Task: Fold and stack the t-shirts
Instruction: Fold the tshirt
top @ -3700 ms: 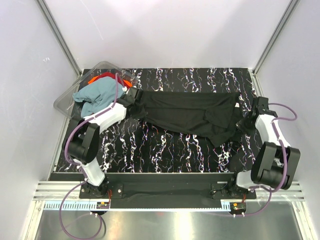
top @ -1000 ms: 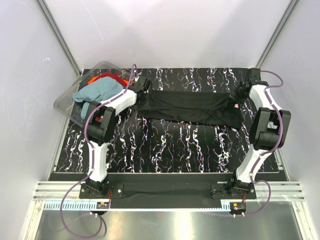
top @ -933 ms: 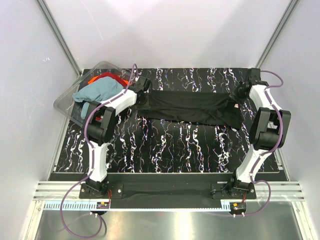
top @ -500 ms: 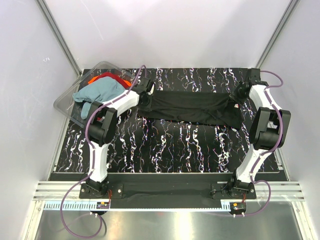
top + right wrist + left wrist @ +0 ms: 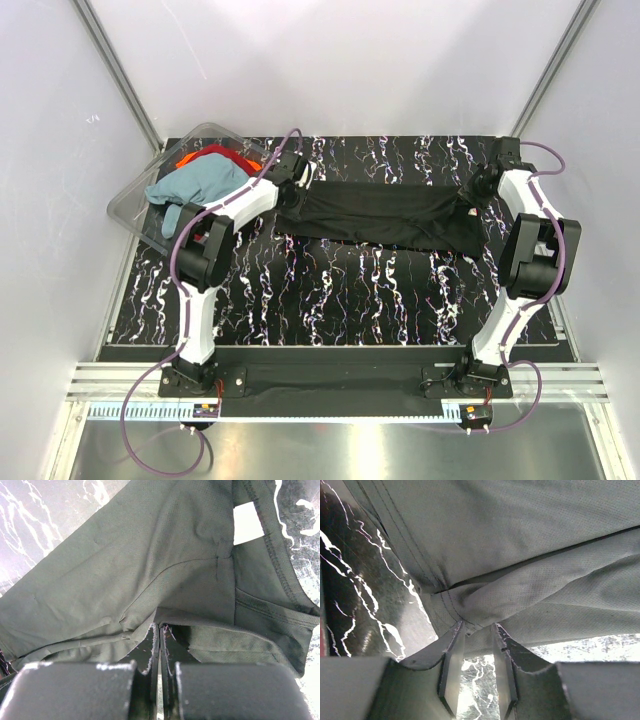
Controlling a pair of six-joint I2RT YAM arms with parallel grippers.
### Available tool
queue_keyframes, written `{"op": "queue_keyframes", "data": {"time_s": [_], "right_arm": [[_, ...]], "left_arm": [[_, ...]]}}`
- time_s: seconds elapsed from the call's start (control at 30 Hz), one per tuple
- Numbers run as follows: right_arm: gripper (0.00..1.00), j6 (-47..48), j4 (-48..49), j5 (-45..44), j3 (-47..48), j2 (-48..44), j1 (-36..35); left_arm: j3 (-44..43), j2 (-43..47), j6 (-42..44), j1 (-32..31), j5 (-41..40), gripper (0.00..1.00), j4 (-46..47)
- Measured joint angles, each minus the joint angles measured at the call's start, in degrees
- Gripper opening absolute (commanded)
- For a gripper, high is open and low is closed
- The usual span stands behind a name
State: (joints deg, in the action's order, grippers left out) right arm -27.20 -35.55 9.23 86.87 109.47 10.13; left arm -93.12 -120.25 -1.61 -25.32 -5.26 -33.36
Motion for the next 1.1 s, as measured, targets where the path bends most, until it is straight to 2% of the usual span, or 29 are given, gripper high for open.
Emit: {"op": "queue_keyframes", "data": {"time_s": [0.5,0.53,0.57,0.63,0.83,1.1], "right_arm": [[0.0,0.24,0.02,0.44,0.0,0.0,0.0],[0.0,0.24,0.02,0.48,0.0,0.0,-0.02],[0.0,0.24,0.0,0.52,0.0,0.0,0.0],[0.0,0.22,0.02,0.61,0.0,0.02,0.0],[0.0,0.24,0.11,0.92,-0.02,0.02,0.0],[0.0,0.24,0.22,0.96,-0.44,0.02,0.0]], "left_arm": [[-0.98,-1.25,2.91,-0.15,-0.96,0.36,-0.09],[-0.98,-1.2,2.93,-0.28,-0.94,0.33,-0.13],[-0.98,-1.09,2.99,-0.35,-0.96,0.25,-0.15],[-0.94,-0.72,3.32,-0.61,-0.9,0.24,-0.17],[-0.09,0.72,3.52,-1.49,-0.39,0.25,-0.17],[-0.04,0.74,3.78,-1.64,-0.66,0.31,-0.17]]}}
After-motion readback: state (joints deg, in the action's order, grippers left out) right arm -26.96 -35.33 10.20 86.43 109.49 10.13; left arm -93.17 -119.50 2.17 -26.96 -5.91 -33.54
